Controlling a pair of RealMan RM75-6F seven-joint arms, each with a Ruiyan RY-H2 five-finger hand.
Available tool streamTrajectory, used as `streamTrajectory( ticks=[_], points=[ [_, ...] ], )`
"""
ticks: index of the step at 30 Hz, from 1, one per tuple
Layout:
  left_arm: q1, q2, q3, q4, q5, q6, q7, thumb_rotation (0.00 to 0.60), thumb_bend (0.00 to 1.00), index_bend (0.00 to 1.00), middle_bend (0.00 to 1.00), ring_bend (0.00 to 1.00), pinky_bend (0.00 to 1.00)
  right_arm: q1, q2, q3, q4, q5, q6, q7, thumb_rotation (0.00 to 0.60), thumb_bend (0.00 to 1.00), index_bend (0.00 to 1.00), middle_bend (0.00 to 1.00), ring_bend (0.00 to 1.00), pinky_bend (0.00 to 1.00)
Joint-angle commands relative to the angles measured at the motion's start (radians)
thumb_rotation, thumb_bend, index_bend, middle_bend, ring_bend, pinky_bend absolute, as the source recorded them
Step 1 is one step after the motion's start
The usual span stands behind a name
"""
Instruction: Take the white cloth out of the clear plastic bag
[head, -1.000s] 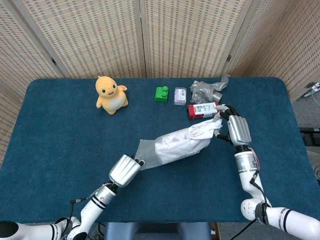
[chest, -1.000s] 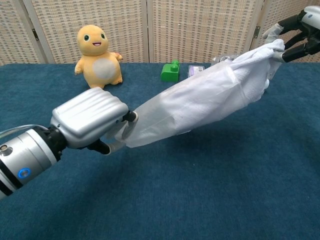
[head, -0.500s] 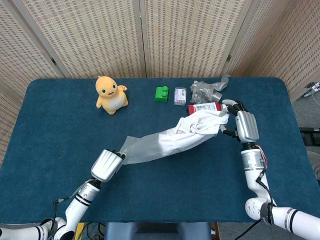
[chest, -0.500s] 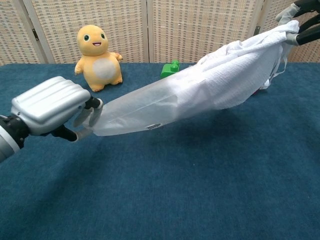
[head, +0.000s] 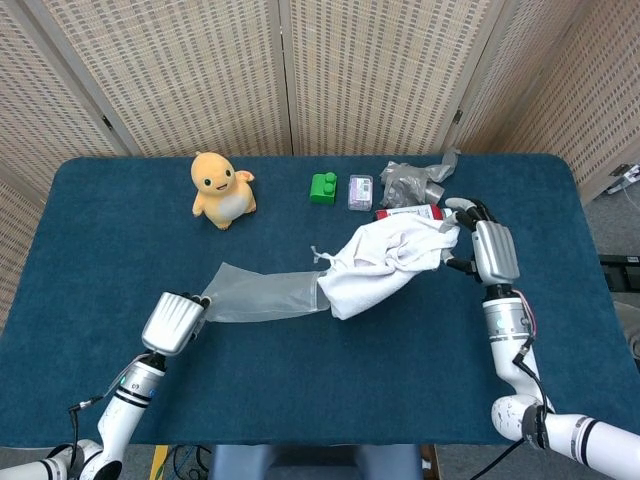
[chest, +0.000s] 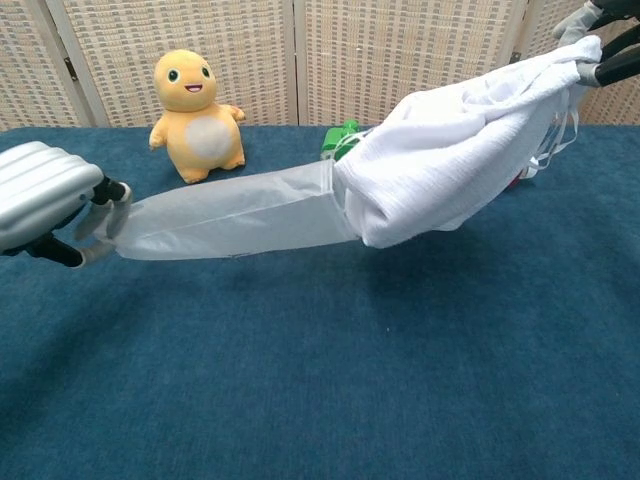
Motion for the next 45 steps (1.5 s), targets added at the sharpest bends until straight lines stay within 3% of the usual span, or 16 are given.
streamTrajectory(
  ticks=[1,8,10,11,14,17,19,21,26,34,37,41,45],
  points=[
    [0.007,0.007,-0.005,0.003,-0.005,0.006,-0.005,0.6,0.38,0.61,0.71,0.72,0.85,0.001,-0.001,-0.001,0.001,0.0,0.0,0.001,0.6,0.68,0.73,0.25,0.13,0.28],
    [0.016,0.012,-0.011,0.001,-0.004,0.017,-0.004,0.6,0.38,0.61,0.71,0.72,0.85,0.001,0.003,-0.016,0.003,-0.006,-0.01,0.003,0.6,0.67,0.73,0.25,0.13,0.28],
    [0.016,0.011,-0.01,-0.002,-0.003,0.015,0.003,0.6,0.38,0.59,0.7,0.72,0.84,0.001,0.005,-0.025,0.001,-0.012,-0.015,0.0,0.6,0.63,0.73,0.25,0.13,0.28],
    [0.016,0.011,-0.011,-0.004,-0.005,0.012,0.006,0.6,0.38,0.57,0.7,0.72,0.84,0.001,0.005,-0.028,0.0,-0.016,-0.016,0.0,0.6,0.57,0.71,0.25,0.13,0.28],
    [0.018,0.017,-0.013,-0.019,-0.011,0.006,0.009,0.6,0.37,0.42,0.68,0.71,0.84,0.0,0.009,-0.041,-0.005,-0.032,-0.017,-0.005,0.6,0.3,0.5,0.24,0.13,0.28],
    [0.018,0.029,-0.015,-0.039,-0.007,0.009,0.009,0.6,0.26,0.13,0.67,0.7,0.84,0.001,0.015,-0.045,-0.014,-0.037,-0.015,-0.017,0.6,0.07,0.21,0.22,0.13,0.28],
    [0.019,0.038,-0.017,-0.054,-0.002,0.013,0.01,0.6,0.16,0.02,0.66,0.7,0.84,0.002,0.019,-0.044,-0.022,-0.04,-0.011,-0.023,0.6,0.01,0.07,0.22,0.13,0.28],
    [0.02,0.048,-0.019,-0.072,0.004,0.019,0.008,0.6,0.1,0.0,0.65,0.7,0.84,0.002,0.025,-0.044,-0.032,-0.043,-0.009,-0.026,0.6,0.0,0.0,0.22,0.13,0.28],
    [0.024,0.07,-0.023,-0.108,0.015,0.03,0.003,0.6,0.04,0.0,0.65,0.7,0.84,-0.004,0.042,-0.044,-0.053,-0.054,0.003,-0.024,0.6,0.0,0.0,0.22,0.13,0.28],
    [0.04,0.102,-0.035,-0.167,0.03,0.069,0.006,0.6,0.03,0.0,0.63,0.69,0.84,-0.017,0.076,-0.065,-0.093,-0.062,0.007,-0.058,0.6,0.0,0.0,0.22,0.13,0.28],
    [0.05,0.115,-0.045,-0.19,0.027,0.088,-0.012,0.6,0.03,0.05,0.62,0.67,0.84,-0.019,0.099,-0.084,-0.113,-0.07,-0.006,-0.081,0.6,0.0,0.01,0.22,0.13,0.28],
    [0.069,0.139,-0.066,-0.237,0.002,0.112,-0.041,0.6,0.03,0.12,0.53,0.62,0.82,-0.028,0.134,-0.114,-0.136,-0.1,-0.015,-0.106,0.6,0.0,0.04,0.22,0.13,0.28],
    [0.087,0.179,-0.086,-0.302,-0.042,0.122,-0.028,0.6,0.04,0.15,0.46,0.55,0.74,-0.05,0.163,-0.144,-0.154,-0.142,0.005,-0.113,0.6,0.0,0.04,0.22,0.13,0.28]
  ],
)
